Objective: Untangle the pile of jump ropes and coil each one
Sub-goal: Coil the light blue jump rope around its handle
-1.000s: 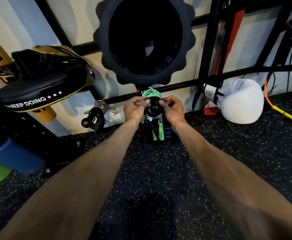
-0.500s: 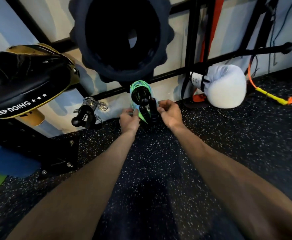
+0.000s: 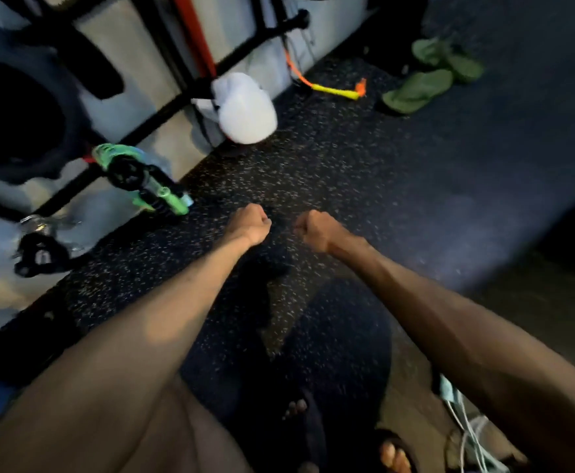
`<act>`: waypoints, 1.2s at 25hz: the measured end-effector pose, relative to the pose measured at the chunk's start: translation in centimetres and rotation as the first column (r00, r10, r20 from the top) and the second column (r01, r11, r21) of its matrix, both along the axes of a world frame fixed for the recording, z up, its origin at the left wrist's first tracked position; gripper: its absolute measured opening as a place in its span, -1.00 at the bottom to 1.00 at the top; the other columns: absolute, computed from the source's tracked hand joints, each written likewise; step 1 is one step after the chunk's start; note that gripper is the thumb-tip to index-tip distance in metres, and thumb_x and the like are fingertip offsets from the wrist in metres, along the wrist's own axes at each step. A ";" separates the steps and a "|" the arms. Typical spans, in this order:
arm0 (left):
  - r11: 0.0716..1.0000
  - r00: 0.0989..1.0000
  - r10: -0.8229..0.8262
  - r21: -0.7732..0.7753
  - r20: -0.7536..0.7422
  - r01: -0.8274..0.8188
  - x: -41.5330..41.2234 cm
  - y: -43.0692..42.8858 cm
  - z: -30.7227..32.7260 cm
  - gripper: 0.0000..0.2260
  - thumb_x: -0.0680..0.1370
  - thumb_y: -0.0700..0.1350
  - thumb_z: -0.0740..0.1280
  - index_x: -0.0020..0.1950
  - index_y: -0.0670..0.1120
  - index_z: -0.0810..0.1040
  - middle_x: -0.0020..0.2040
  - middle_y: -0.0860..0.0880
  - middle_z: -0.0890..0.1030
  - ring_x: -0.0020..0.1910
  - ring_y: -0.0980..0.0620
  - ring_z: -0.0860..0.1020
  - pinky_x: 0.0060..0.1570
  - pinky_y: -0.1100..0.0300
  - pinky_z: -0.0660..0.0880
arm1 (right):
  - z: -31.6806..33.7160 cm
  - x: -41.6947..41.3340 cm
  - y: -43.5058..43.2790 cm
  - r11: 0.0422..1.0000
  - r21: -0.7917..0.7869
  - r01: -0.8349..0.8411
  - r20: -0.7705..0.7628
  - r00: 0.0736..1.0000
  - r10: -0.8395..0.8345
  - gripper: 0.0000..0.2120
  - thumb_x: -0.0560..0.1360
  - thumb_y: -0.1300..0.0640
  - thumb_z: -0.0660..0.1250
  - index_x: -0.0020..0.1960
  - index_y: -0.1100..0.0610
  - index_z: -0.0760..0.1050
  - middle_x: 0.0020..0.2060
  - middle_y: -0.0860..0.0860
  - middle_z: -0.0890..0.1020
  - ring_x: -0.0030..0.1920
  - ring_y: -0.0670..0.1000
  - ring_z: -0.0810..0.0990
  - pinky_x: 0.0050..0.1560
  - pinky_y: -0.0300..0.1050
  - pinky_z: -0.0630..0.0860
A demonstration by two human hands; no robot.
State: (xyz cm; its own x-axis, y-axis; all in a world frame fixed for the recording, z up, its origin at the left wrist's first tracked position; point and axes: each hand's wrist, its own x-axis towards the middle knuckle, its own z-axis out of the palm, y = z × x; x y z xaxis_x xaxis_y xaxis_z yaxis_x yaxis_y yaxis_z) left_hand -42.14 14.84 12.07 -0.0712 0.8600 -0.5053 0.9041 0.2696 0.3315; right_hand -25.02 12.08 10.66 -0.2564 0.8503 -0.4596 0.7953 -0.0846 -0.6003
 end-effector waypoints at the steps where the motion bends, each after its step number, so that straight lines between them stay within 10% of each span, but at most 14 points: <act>1: 0.996 0.996 -0.090 -0.020 -0.019 0.089 2.5 -0.4 0.1 -0.88 0.59 -0.03 0.29 -0.09 0.00 0.57 -0.03 -0.08 0.67 0.01 -0.08 0.62 0.13 0.00 0.54 | -0.3 2.2 -1.4 0.999 -0.008 0.031 0.045 0.998 -0.031 -0.80 0.57 0.12 0.25 0.06 0.18 0.60 0.04 0.12 0.66 0.07 0.14 0.62 0.02 -0.01 0.54; 11: 0.689 0.692 -0.721 -0.141 -0.030 0.711 20.2 -12.5 -4.4 -0.82 0.59 -0.03 0.28 0.13 -0.05 0.57 0.17 -0.12 0.60 0.16 -0.13 0.56 0.14 0.01 0.49 | -5.2 16.7 -20.3 0.800 -0.090 0.594 0.212 0.796 -0.567 -0.66 0.47 -0.01 0.21 0.04 0.21 0.59 0.04 0.21 0.67 0.08 0.24 0.65 0.01 0.00 0.54; 20: 0.294 0.297 -0.954 0.060 -0.037 0.954 25.3 -23.2 -10.8 -0.67 0.54 -0.19 0.30 0.29 0.00 0.45 0.29 -0.11 0.43 0.29 -0.14 0.41 0.24 0.00 0.37 | -9.5 17.9 -35.8 0.551 -0.141 0.823 0.351 0.562 -0.749 -0.68 0.49 0.06 0.35 0.14 0.23 0.51 0.10 0.28 0.62 0.13 0.30 0.60 -0.01 0.05 0.52; 27: -0.116 -0.093 -0.980 0.130 -0.175 0.985 27.6 -25.8 -16.2 -0.52 0.41 -0.20 0.39 0.31 0.03 0.43 0.33 -0.12 0.38 0.37 -0.16 0.28 0.41 -0.05 0.20 | -13.7 17.5 -37.4 0.527 -0.096 0.844 0.362 0.523 -0.772 -0.66 0.50 -0.03 0.32 0.17 0.17 0.51 0.12 0.21 0.61 0.17 0.26 0.56 0.09 0.08 0.50; 30: -0.163 -0.130 -0.963 0.126 -0.234 0.979 27.6 -27.2 -17.0 -0.47 0.41 -0.24 0.34 0.36 0.04 0.41 0.30 -0.14 0.40 0.33 -0.17 0.31 0.36 -0.03 0.21 | -15.2 17.1 -37.2 0.574 -0.050 0.817 0.397 0.544 -0.739 -0.64 0.52 -0.04 0.30 0.23 0.14 0.49 0.19 0.18 0.57 0.24 0.23 0.49 0.19 0.10 0.42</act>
